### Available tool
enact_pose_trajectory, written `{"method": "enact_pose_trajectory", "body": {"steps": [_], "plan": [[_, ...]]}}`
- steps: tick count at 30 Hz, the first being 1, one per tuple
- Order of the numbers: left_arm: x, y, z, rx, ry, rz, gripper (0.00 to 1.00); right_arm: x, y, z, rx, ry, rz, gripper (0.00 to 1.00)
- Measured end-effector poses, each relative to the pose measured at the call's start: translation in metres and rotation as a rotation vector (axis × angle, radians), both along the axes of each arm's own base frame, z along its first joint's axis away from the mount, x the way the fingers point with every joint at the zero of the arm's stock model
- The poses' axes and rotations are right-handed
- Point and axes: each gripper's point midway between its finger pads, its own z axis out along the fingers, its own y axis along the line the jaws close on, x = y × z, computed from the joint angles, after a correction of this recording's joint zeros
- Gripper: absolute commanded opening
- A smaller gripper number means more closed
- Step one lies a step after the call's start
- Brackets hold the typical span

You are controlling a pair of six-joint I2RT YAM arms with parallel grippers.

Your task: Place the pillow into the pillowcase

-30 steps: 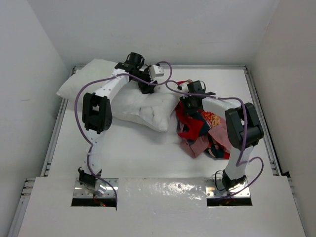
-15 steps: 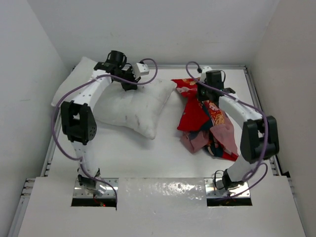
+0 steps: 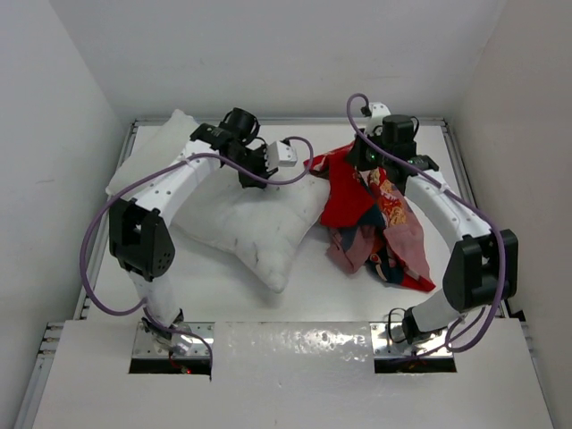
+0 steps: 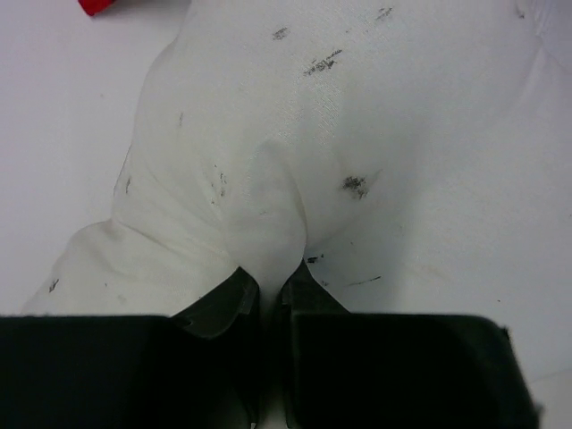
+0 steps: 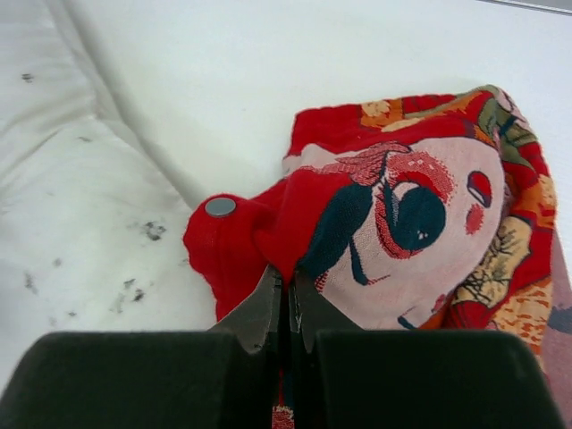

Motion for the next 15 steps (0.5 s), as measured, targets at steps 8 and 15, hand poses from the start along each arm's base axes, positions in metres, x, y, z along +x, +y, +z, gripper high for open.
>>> {"method": "enact_pose_trajectory", "body": {"steps": [8, 15], "plan": [[0.022, -0.009, 0.009, -0.053, -0.026, 0.173, 0.0, -0.031, 0.042, 0.003, 0.043, 0.026, 0.228, 0.0], [0.057, -0.013, 0.029, -0.129, -0.059, 0.371, 0.0, -0.093, 0.05, -0.004, 0.001, 0.139, 0.497, 0.0]]}}
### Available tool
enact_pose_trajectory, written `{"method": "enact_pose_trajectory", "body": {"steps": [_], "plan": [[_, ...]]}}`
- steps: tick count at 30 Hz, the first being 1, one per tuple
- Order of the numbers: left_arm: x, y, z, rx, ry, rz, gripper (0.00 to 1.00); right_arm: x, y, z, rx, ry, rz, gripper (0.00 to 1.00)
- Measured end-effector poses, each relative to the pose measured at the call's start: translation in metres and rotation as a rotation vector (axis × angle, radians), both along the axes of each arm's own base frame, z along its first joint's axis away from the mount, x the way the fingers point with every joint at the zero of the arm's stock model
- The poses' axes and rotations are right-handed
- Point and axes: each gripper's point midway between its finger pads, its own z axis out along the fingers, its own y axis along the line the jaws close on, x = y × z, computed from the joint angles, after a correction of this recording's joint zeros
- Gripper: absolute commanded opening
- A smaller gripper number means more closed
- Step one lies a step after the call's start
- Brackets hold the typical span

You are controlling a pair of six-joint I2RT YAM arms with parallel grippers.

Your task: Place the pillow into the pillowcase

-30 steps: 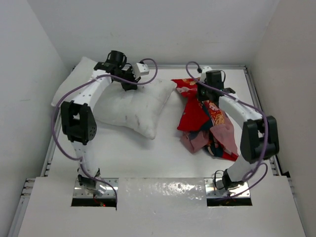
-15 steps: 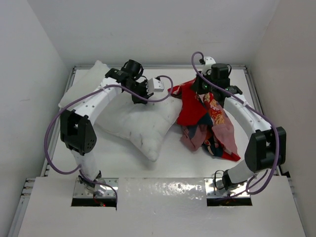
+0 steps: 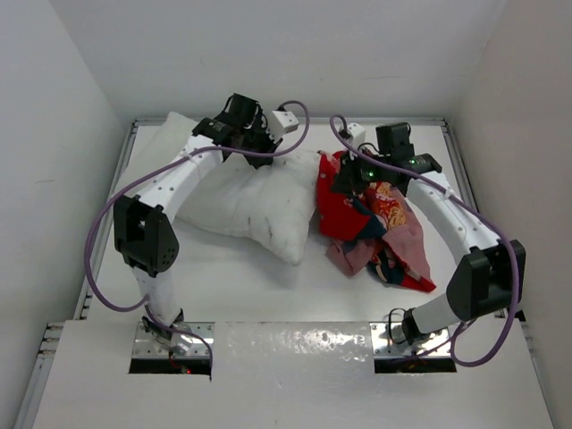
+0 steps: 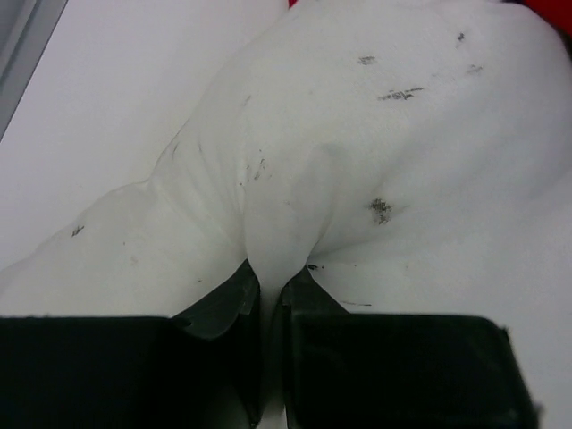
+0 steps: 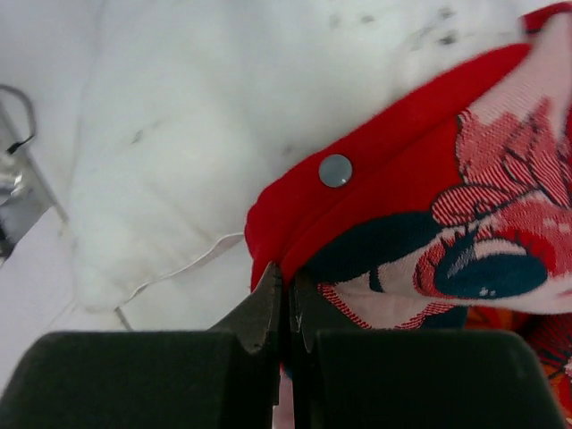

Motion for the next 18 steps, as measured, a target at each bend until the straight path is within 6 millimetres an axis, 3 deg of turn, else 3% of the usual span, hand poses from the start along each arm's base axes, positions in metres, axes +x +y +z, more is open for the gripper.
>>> {"method": "enact_pose_trajectory", "body": {"steps": [5, 8, 9, 11, 12, 13, 14, 15, 16, 18], "plan": [[0.008, -0.006, 0.008, -0.078, 0.011, 0.079, 0.0, -0.024, 0.012, 0.025, 0.07, 0.045, 0.149, 0.0], [0.012, -0.018, 0.01, -0.126, 0.014, 0.089, 0.0, -0.023, 0.023, 0.039, 0.134, 0.058, 0.189, 0.0], [0.015, -0.021, 0.009, -0.137, 0.01, 0.095, 0.0, -0.019, 0.026, 0.039, 0.149, 0.058, 0.187, 0.13], [0.025, -0.028, 0.006, -0.164, 0.002, 0.122, 0.0, -0.01, 0.029, 0.037, 0.183, 0.086, 0.155, 0.62], [0.031, -0.032, 0.004, -0.179, -0.004, 0.143, 0.0, -0.001, 0.029, 0.035, 0.204, 0.1, 0.128, 0.99], [0.04, -0.034, 0.0, -0.189, -0.013, 0.171, 0.02, 0.009, 0.028, 0.031, 0.216, 0.118, 0.09, 0.99], [0.049, -0.035, -0.006, -0.191, -0.02, 0.198, 0.17, 0.019, 0.026, 0.03, 0.22, 0.115, 0.051, 0.99], [0.058, -0.037, -0.013, -0.192, -0.03, 0.221, 0.26, 0.036, 0.013, 0.017, 0.214, 0.141, -0.025, 0.99], [0.068, -0.038, -0.021, -0.189, -0.044, 0.243, 0.45, 0.05, -0.002, 0.005, 0.193, 0.165, -0.111, 0.99], [0.081, -0.037, -0.033, -0.178, -0.064, 0.27, 0.5, 0.067, -0.033, -0.015, 0.118, 0.19, -0.26, 0.99]]}}
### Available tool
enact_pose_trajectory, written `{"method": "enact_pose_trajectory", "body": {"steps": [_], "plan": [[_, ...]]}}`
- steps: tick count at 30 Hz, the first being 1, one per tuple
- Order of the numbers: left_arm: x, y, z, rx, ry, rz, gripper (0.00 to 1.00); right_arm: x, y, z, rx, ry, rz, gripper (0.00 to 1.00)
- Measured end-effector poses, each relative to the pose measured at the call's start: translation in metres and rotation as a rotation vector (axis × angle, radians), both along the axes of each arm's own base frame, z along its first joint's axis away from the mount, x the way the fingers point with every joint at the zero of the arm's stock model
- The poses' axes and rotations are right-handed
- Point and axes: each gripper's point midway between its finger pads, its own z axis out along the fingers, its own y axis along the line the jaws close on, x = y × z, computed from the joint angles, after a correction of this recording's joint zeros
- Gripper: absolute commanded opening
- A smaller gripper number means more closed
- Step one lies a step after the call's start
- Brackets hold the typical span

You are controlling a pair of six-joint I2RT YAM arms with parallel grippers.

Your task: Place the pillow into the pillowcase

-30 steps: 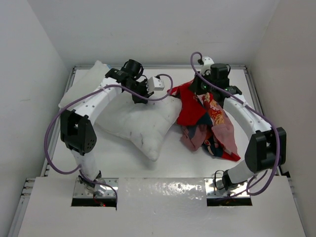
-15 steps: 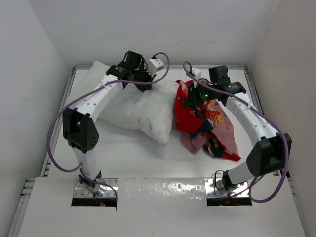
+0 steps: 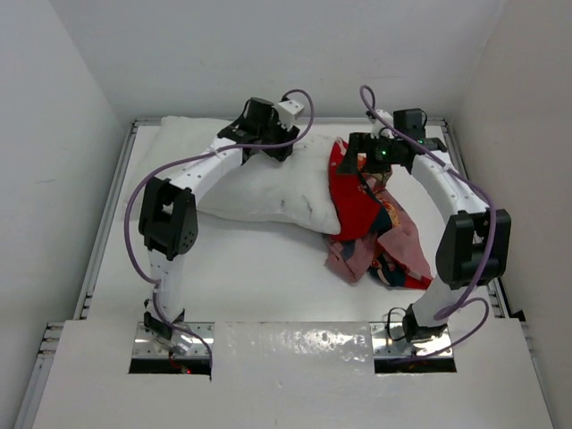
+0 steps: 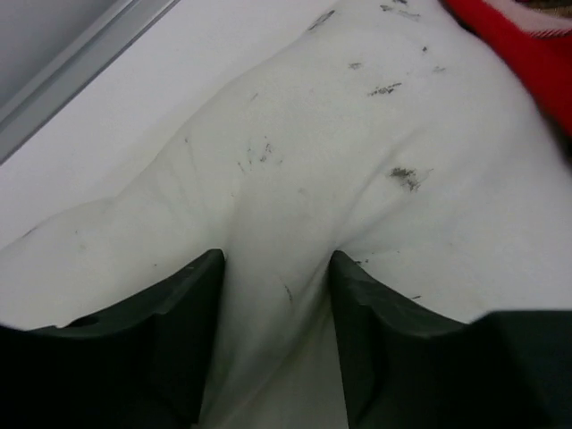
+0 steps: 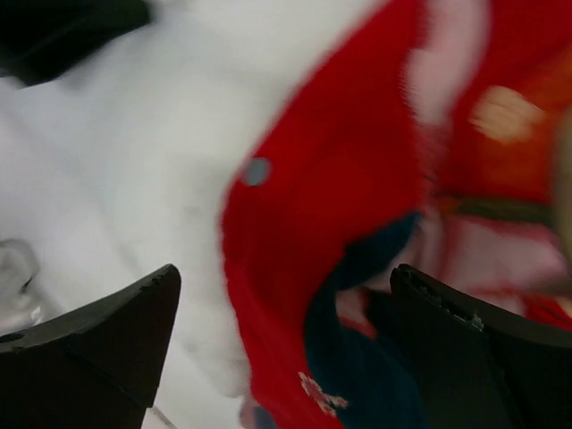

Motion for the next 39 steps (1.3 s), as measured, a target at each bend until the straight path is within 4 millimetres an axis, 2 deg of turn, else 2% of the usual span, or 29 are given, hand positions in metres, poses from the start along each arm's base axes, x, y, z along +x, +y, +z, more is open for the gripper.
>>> {"method": "enact_pose_trajectory", "body": {"steps": [2, 4, 5, 6, 7, 8, 9, 10, 11, 12, 13, 15, 16, 17, 18, 19, 20, 21, 22, 23, 27, 30, 31, 32, 33, 34, 35, 37, 39], "plan": [[0.005, 0.004, -0.004, 0.01, -0.005, 0.011, 0.6, 0.006, -0.03, -0.011, -0.094, 0.024, -0.117, 0.99], [0.008, 0.008, 0.0, 0.019, -0.015, 0.01, 0.6, 0.003, -0.046, -0.007, -0.179, 0.0, -0.191, 0.99], [0.01, 0.01, 0.006, 0.023, -0.027, 0.001, 0.6, -0.005, -0.05, -0.002, -0.211, -0.024, -0.211, 0.78], [0.009, 0.014, 0.011, 0.034, -0.039, -0.008, 0.6, -0.017, -0.053, 0.006, -0.244, -0.06, -0.224, 0.5], [0.007, 0.018, 0.017, 0.046, -0.048, -0.028, 0.5, -0.03, -0.054, 0.015, -0.268, -0.095, -0.232, 0.1], [0.002, 0.023, 0.023, 0.061, -0.053, -0.05, 0.34, -0.043, -0.053, 0.025, -0.27, -0.128, -0.246, 0.0], [-0.006, 0.025, 0.031, 0.08, -0.058, -0.09, 0.14, -0.056, -0.051, 0.036, -0.258, -0.163, -0.268, 0.0], [-0.014, 0.029, 0.041, 0.105, -0.07, -0.133, 0.0, -0.068, -0.051, 0.042, -0.244, -0.189, -0.287, 0.0], [-0.023, 0.033, 0.051, 0.135, -0.086, -0.172, 0.0, -0.079, -0.053, 0.044, -0.227, -0.204, -0.316, 0.3], [-0.032, 0.035, 0.061, 0.169, -0.107, -0.212, 0.0, -0.087, -0.057, 0.04, -0.214, -0.191, -0.352, 0.42], [-0.045, 0.036, 0.07, 0.216, -0.133, -0.261, 0.01, -0.095, -0.06, 0.035, -0.202, -0.181, -0.385, 0.49], [-0.075, 0.032, 0.079, 0.309, -0.199, -0.359, 0.2, -0.106, -0.064, 0.014, -0.187, -0.13, -0.433, 0.61], [-0.101, 0.028, 0.074, 0.372, -0.213, -0.424, 0.42, -0.111, -0.064, 0.001, -0.18, -0.092, -0.45, 0.63], [-0.122, 0.024, 0.067, 0.42, -0.219, -0.486, 0.5, -0.115, -0.064, -0.013, -0.179, -0.05, -0.459, 0.65], [-0.142, 0.019, 0.055, 0.463, -0.218, -0.545, 0.62, -0.119, -0.061, -0.027, -0.178, 0.0, -0.466, 0.71], [-0.164, 0.011, 0.039, 0.498, -0.203, -0.621, 0.86, -0.122, -0.059, -0.04, -0.172, 0.047, -0.477, 0.75], [-0.179, 0.006, 0.024, 0.529, -0.184, -0.682, 0.97, -0.125, -0.056, -0.05, -0.165, 0.084, -0.485, 0.8], [-0.186, 0.004, 0.009, 0.553, -0.161, -0.721, 1.0, -0.127, -0.053, -0.058, -0.154, 0.116, -0.492, 0.83], [-0.188, 0.005, 0.002, 0.56, -0.143, -0.724, 1.0, -0.127, -0.05, -0.064, -0.137, 0.138, -0.505, 0.87], [-0.187, 0.007, -0.019, 0.587, -0.097, -0.74, 1.0, -0.127, -0.047, -0.069, -0.116, 0.157, -0.516, 0.87], [-0.167, 0.007, -0.054, 0.607, -0.058, -0.704, 0.99, -0.12, -0.034, -0.083, -0.034, 0.202, -0.549, 0.84], [-0.155, 0.009, -0.071, 0.616, -0.088, -0.643, 0.79, -0.112, -0.026, -0.097, 0.011, 0.234, -0.564, 0.63], [-0.151, 0.01, -0.074, 0.619, -0.104, -0.616, 0.39, -0.11, -0.023, -0.103, 0.022, 0.25, -0.564, 0.55], [-0.147, 0.009, -0.075, 0.615, -0.115, -0.591, 0.06, -0.108, -0.022, -0.108, 0.029, 0.266, -0.568, 0.38], [-0.142, 0.008, -0.074, 0.611, -0.133, -0.572, 0.0, -0.107, -0.019, -0.114, 0.032, 0.278, -0.563, 0.28], [-0.137, 0.007, -0.073, 0.607, -0.148, -0.553, 0.0, -0.105, -0.016, -0.119, 0.039, 0.291, -0.556, 0.17], [-0.133, 0.006, -0.072, 0.599, -0.16, -0.532, 0.0, -0.103, -0.014, -0.124, 0.038, 0.302, -0.547, 0.0], [-0.127, 0.004, -0.07, 0.578, -0.173, -0.5, 0.0, -0.103, -0.011, -0.131, 0.033, 0.333, -0.522, 0.0], [-0.122, 0.005, -0.069, 0.553, -0.168, -0.468, 0.0, -0.103, -0.008, -0.126, 0.025, 0.344, -0.477, 0.0]]}}
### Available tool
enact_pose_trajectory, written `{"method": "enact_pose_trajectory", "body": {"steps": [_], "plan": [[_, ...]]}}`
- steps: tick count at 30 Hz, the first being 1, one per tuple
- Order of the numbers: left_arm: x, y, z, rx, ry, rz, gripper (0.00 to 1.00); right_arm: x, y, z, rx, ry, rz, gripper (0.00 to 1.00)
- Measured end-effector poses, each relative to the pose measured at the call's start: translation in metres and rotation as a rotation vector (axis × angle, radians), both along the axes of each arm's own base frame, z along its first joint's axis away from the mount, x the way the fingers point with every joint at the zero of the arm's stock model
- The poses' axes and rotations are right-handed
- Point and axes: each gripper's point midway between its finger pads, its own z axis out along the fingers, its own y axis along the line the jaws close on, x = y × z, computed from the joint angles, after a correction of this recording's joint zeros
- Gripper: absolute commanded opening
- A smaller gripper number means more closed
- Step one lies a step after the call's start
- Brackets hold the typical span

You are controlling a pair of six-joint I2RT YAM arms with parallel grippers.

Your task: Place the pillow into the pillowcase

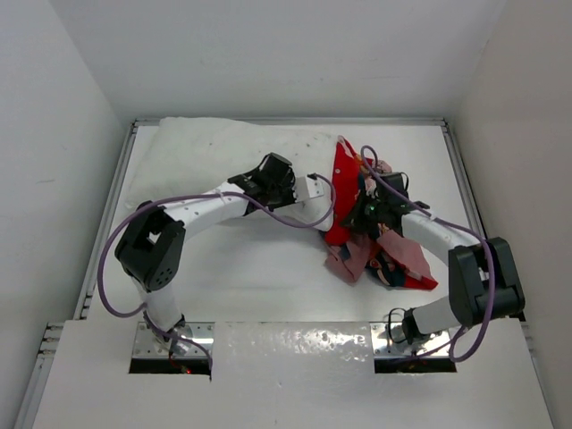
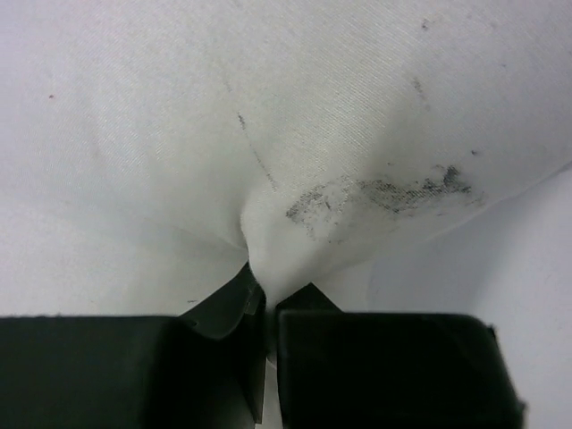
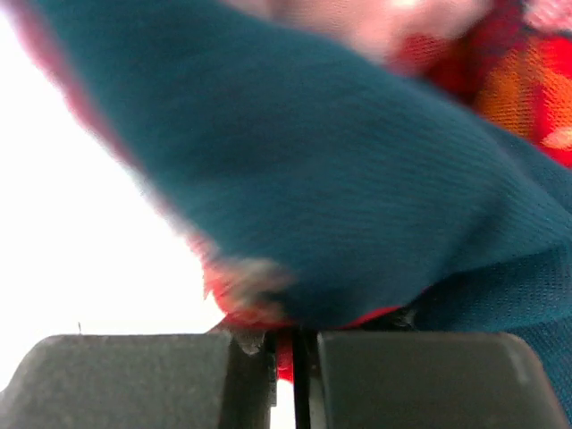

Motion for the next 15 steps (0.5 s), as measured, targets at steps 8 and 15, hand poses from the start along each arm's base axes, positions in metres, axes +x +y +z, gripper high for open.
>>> {"method": "enact_pose_trajectory", "body": {"steps": [8, 15], "plan": [[0.037, 0.004, 0.031, -0.161, 0.016, 0.129, 0.0, -0.023, 0.034, 0.1, 0.167, -0.211, 0.329, 0.0], [0.032, -0.002, 0.034, -0.201, 0.064, 0.125, 0.0, -0.035, 0.054, 0.142, 0.324, -0.355, 0.374, 0.0]]}}
